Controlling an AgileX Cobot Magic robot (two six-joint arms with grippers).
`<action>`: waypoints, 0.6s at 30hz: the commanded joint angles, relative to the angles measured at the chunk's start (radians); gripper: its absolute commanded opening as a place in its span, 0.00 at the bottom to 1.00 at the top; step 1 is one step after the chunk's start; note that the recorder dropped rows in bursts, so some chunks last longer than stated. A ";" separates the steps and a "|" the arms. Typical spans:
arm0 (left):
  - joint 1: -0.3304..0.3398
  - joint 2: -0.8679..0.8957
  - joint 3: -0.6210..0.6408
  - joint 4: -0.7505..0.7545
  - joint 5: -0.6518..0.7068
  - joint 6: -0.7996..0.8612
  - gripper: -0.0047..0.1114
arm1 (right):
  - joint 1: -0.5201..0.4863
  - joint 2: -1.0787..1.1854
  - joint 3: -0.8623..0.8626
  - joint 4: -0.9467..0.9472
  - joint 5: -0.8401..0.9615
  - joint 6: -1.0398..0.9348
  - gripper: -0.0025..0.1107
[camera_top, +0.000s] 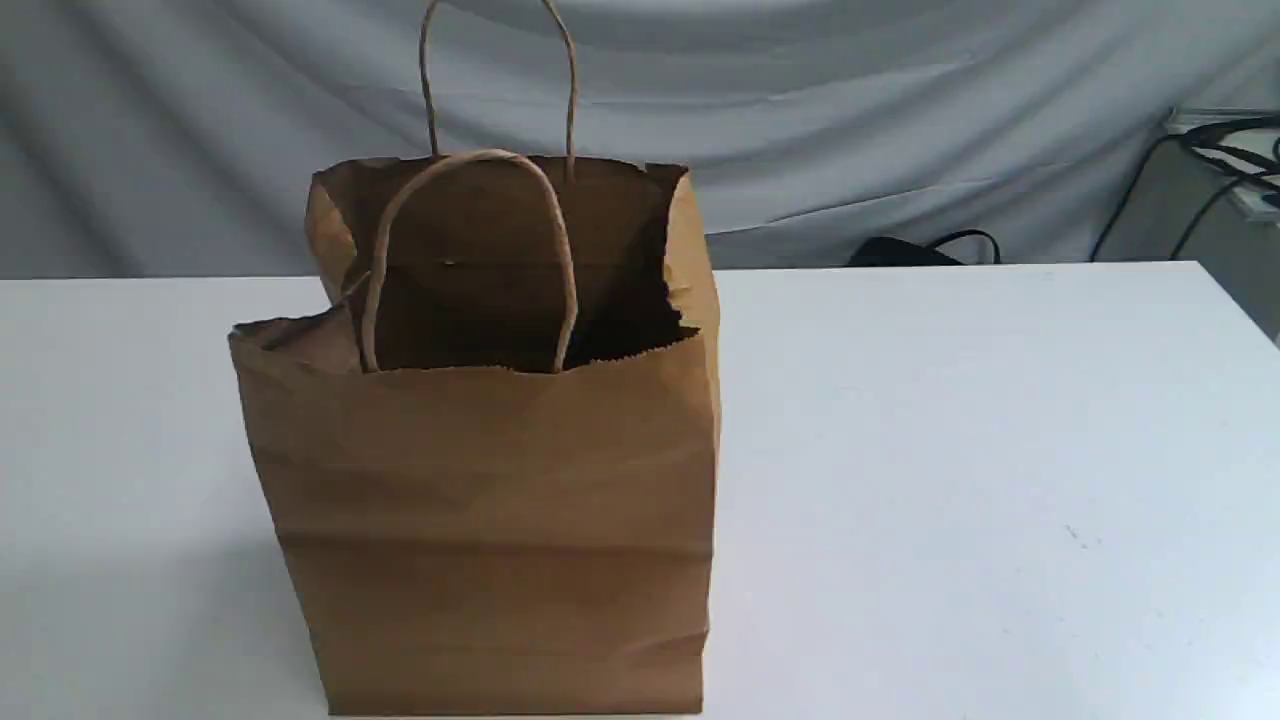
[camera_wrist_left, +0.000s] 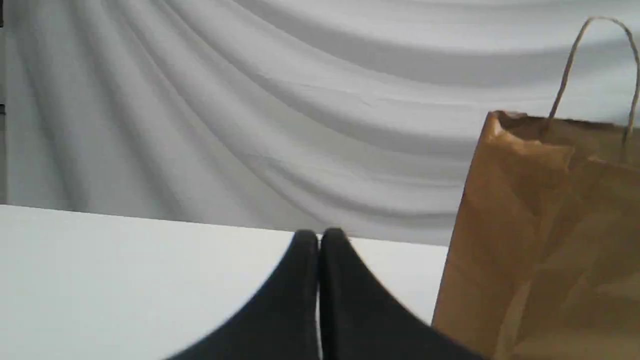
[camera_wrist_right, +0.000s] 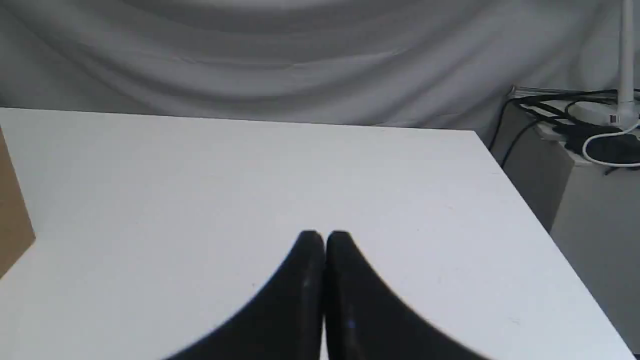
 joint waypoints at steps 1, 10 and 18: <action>0.003 -0.003 0.032 -0.007 0.005 0.069 0.04 | -0.006 -0.006 0.003 0.008 -0.003 -0.011 0.02; 0.003 -0.003 0.044 -0.005 -0.025 0.074 0.04 | -0.006 -0.006 0.003 0.008 -0.003 -0.011 0.02; 0.003 -0.003 0.044 -0.051 -0.057 0.065 0.04 | -0.006 -0.006 0.003 0.008 -0.003 -0.011 0.02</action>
